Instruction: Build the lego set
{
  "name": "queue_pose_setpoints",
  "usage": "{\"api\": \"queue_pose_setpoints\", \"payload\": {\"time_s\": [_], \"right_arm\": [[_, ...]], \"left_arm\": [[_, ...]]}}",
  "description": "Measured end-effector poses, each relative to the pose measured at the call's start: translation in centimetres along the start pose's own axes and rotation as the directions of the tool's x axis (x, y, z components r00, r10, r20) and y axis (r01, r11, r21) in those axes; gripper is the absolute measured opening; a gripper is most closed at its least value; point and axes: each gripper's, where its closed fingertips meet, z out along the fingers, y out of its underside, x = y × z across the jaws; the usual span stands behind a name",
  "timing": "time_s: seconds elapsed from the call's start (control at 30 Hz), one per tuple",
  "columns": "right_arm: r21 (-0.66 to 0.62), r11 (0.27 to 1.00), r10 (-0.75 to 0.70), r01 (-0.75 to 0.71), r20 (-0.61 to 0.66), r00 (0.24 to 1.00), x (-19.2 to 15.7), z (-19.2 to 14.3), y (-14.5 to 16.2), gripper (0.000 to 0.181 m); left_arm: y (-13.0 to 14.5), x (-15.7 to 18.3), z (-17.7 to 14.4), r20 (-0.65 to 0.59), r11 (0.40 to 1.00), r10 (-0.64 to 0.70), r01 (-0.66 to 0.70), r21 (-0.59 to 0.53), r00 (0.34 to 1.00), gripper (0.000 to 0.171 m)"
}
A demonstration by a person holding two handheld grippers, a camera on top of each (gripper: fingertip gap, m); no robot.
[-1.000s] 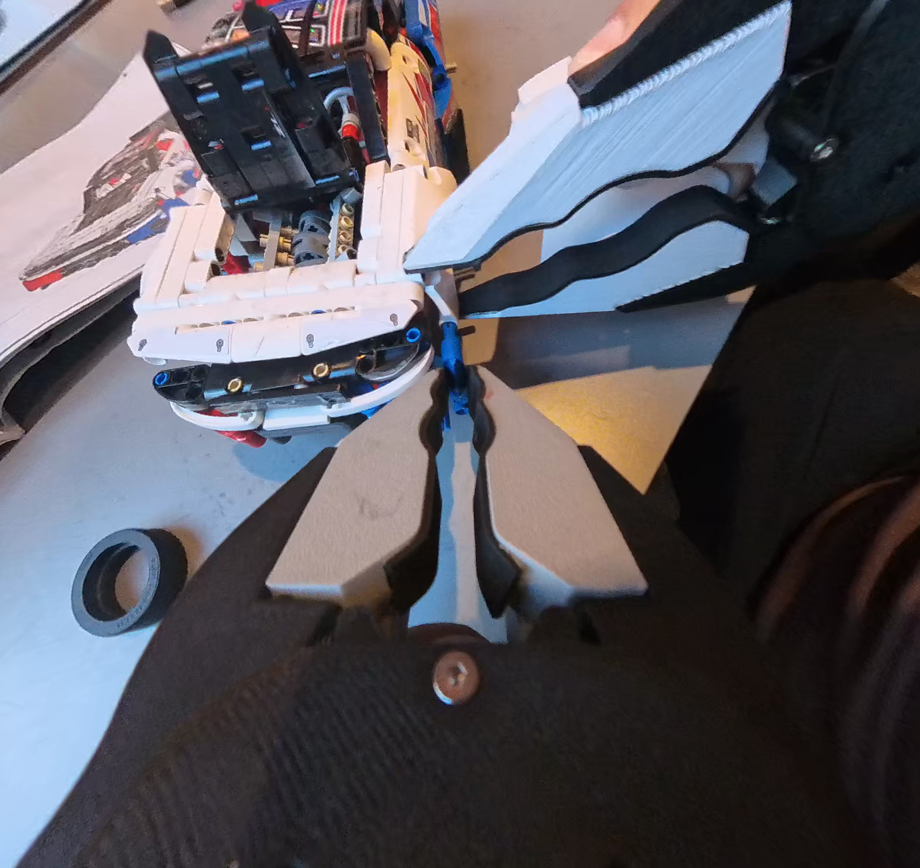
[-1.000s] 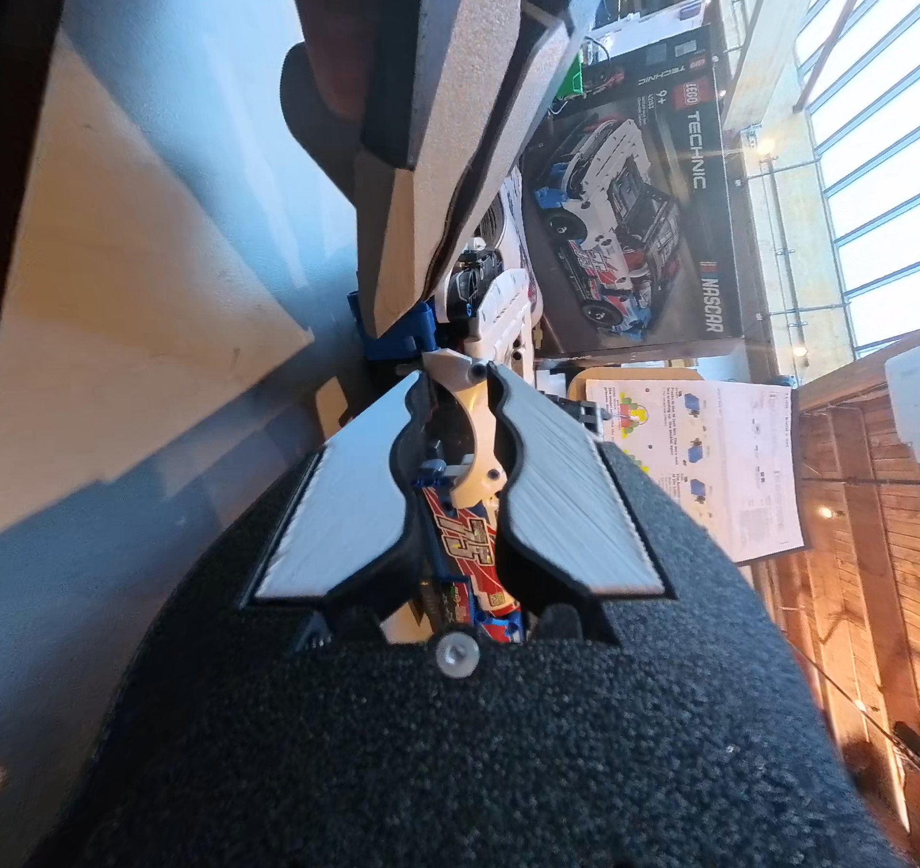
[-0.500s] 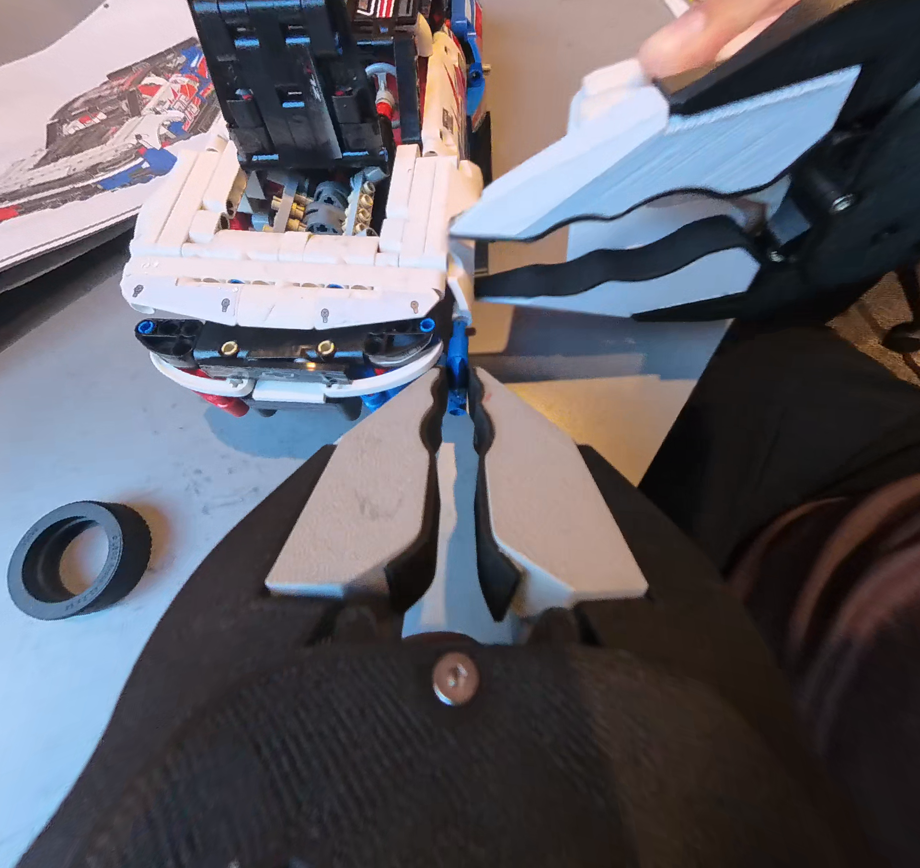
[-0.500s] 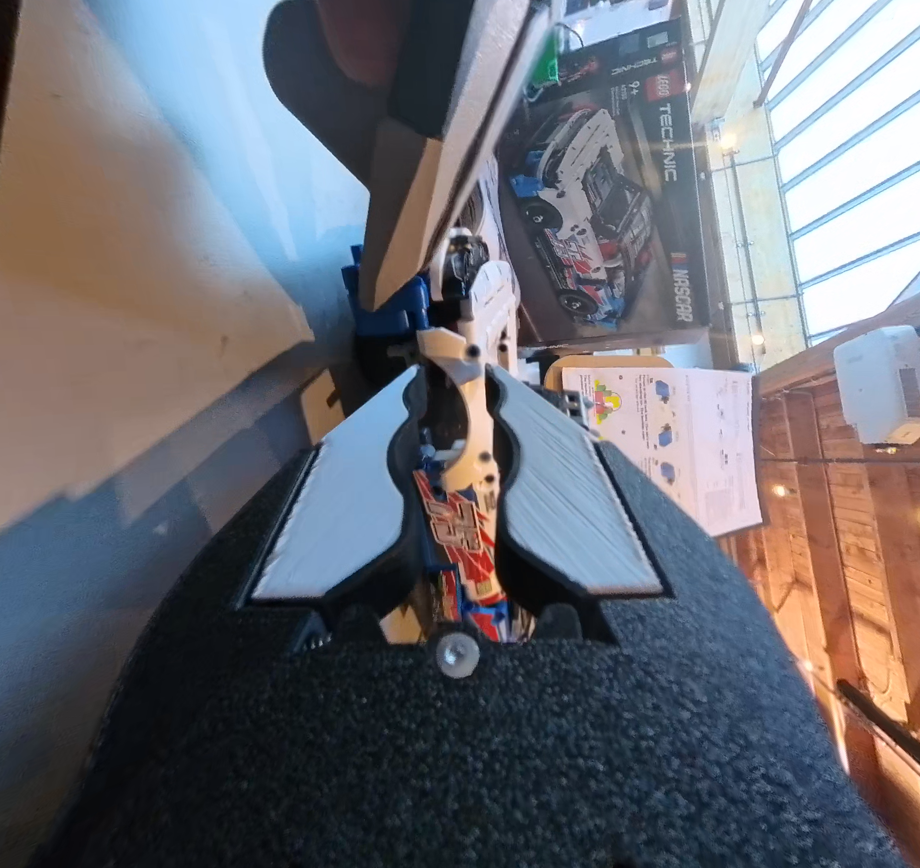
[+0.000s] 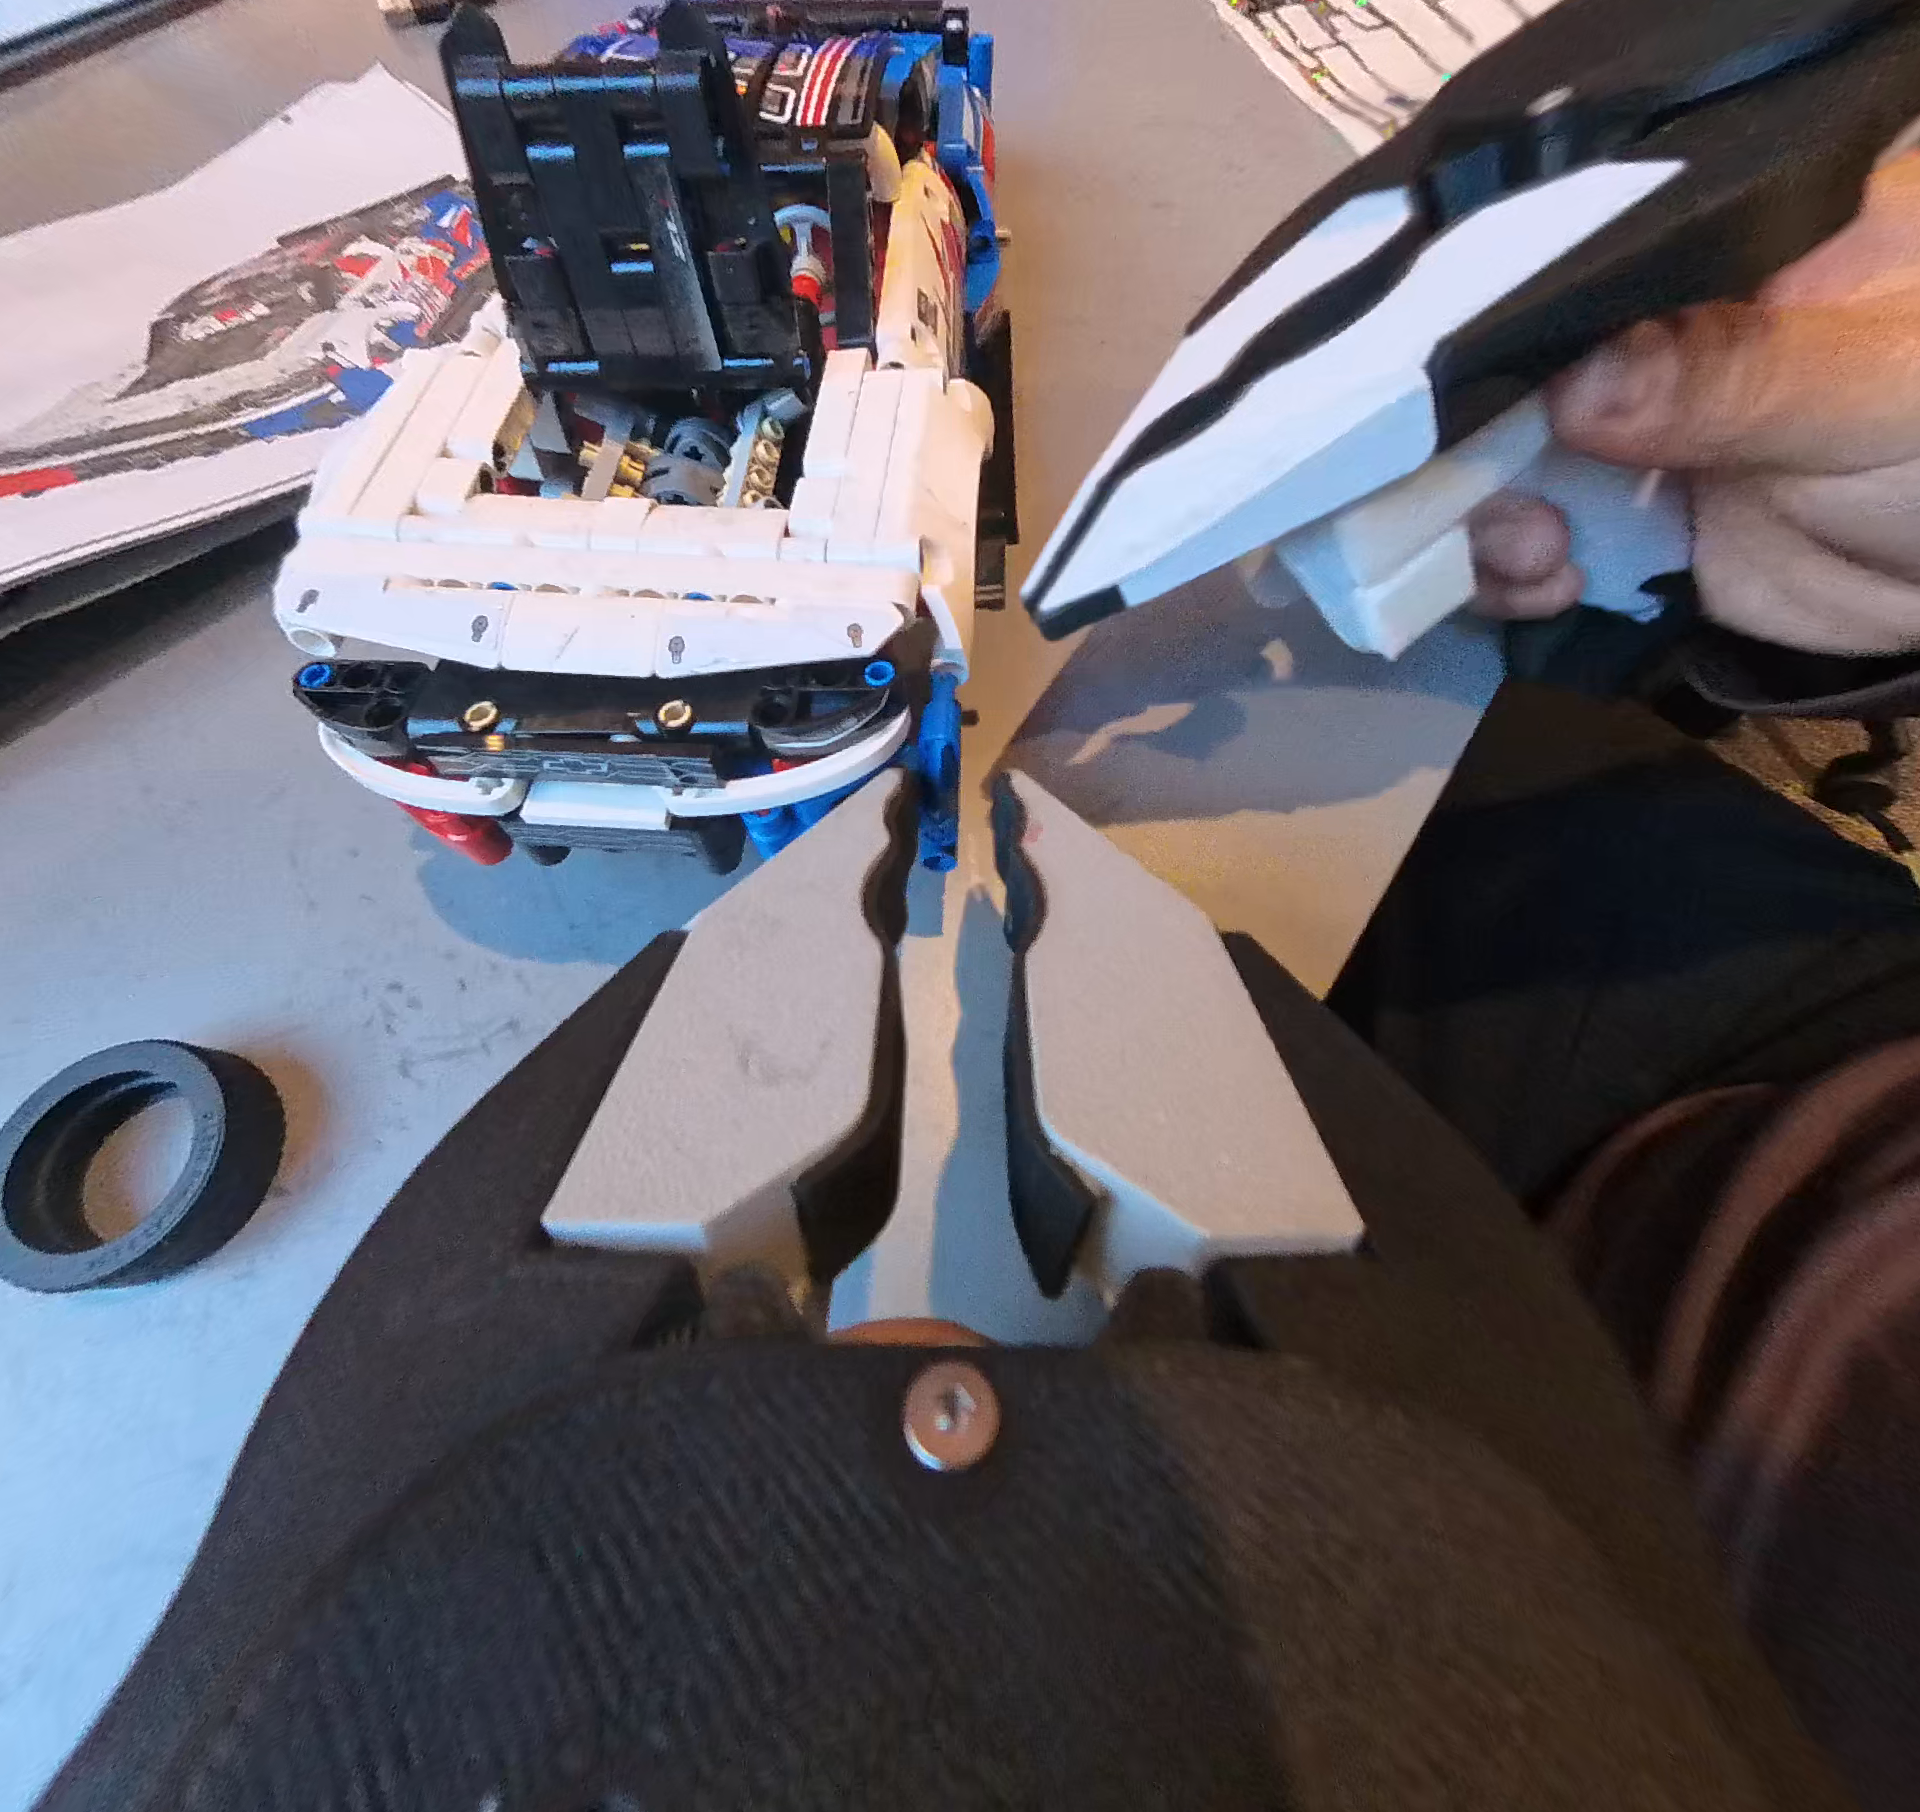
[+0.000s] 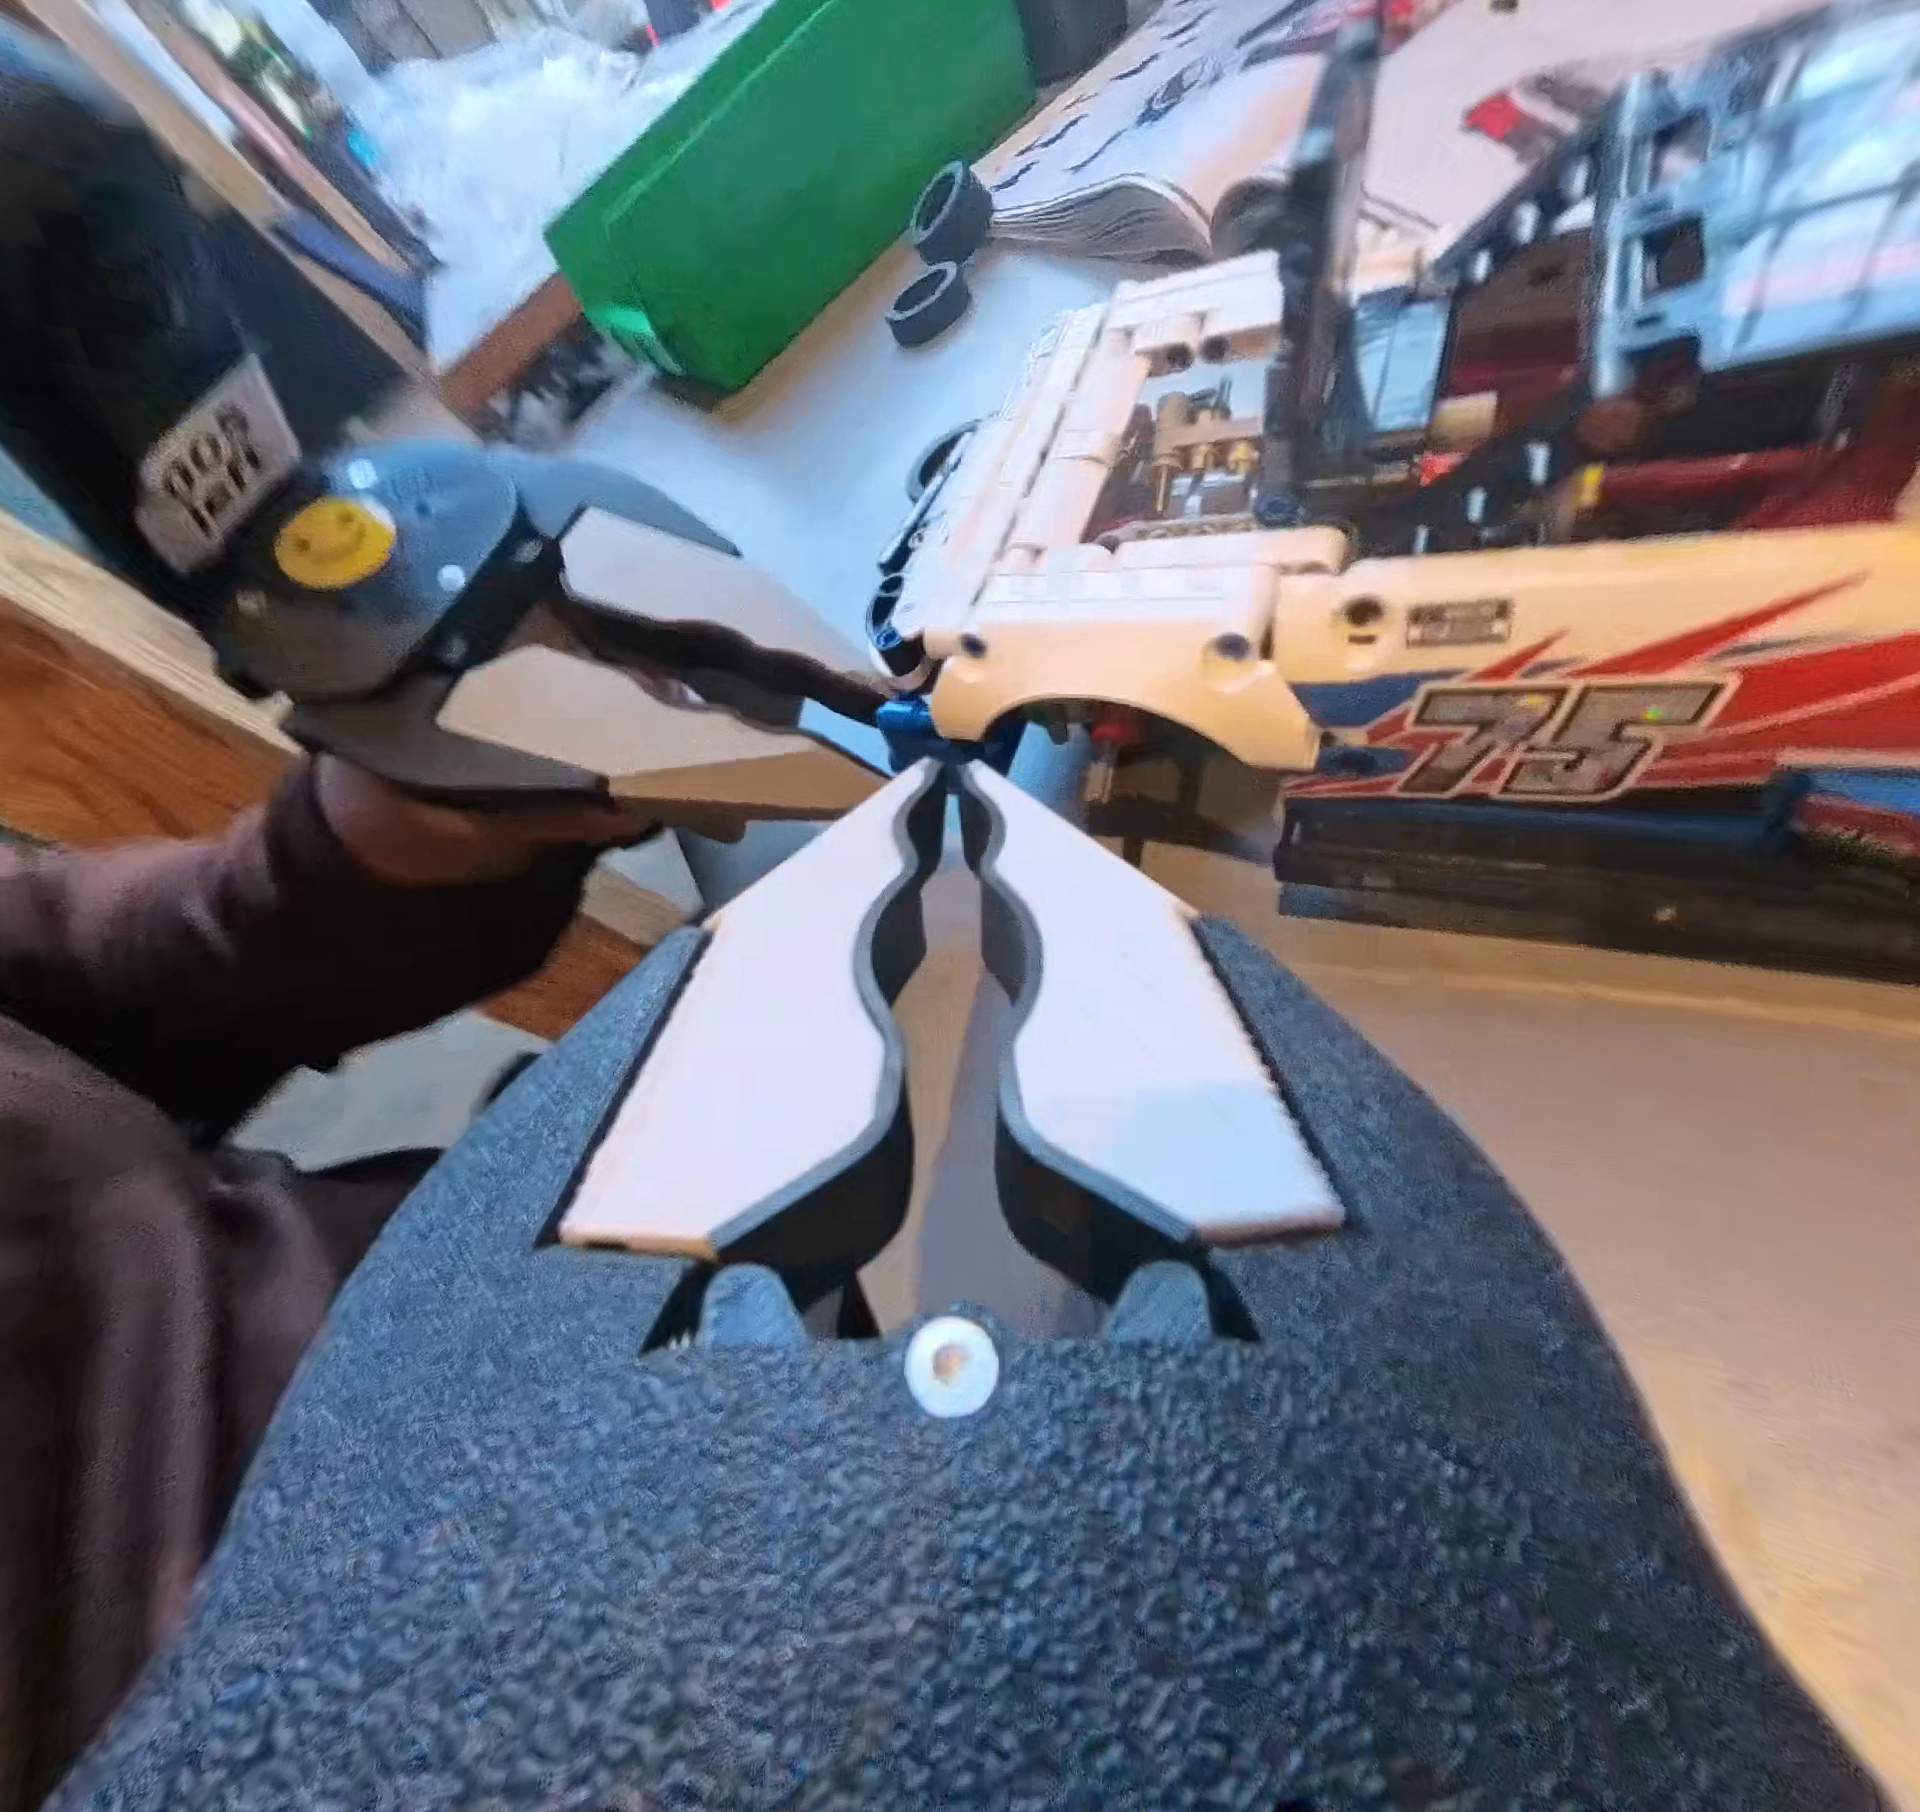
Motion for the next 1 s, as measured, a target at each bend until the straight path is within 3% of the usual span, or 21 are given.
{"api": "queue_pose_setpoints", "payload": {"time_s": [0.17,0.23,0.37,1.0], "right_arm": [[0.041,0.938,0.332,-0.344,0.17,0.928,0.2,0.9,-0.8,0.024],[0.045,0.915,0.385,-0.401,0.202,0.901,0.4,1.1,-0.9,0.02],[0.04,0.921,0.373,-0.388,0.207,0.905,0.4,1.3,-1.1,0.009],[0.042,0.903,0.408,-0.428,0.23,0.884,0.0,1.5,-1.1,0.008]], "left_arm": [[0.0,-0.3,0.1,0.005,1.0,-0.011,0.011,0.028,1.0,0.004],[-0.1,-0.3,0.1,-0.006,0.999,-0.022,0.022,0.031,1.0,0.004],[-0.1,-0.3,0.0,-0.008,0.999,-0.026,0.027,0.038,1.0,0.004],[-0.1,-0.3,-0.2,-0.003,0.997,0.067,-0.067,0.037,0.998,0.004]]}}
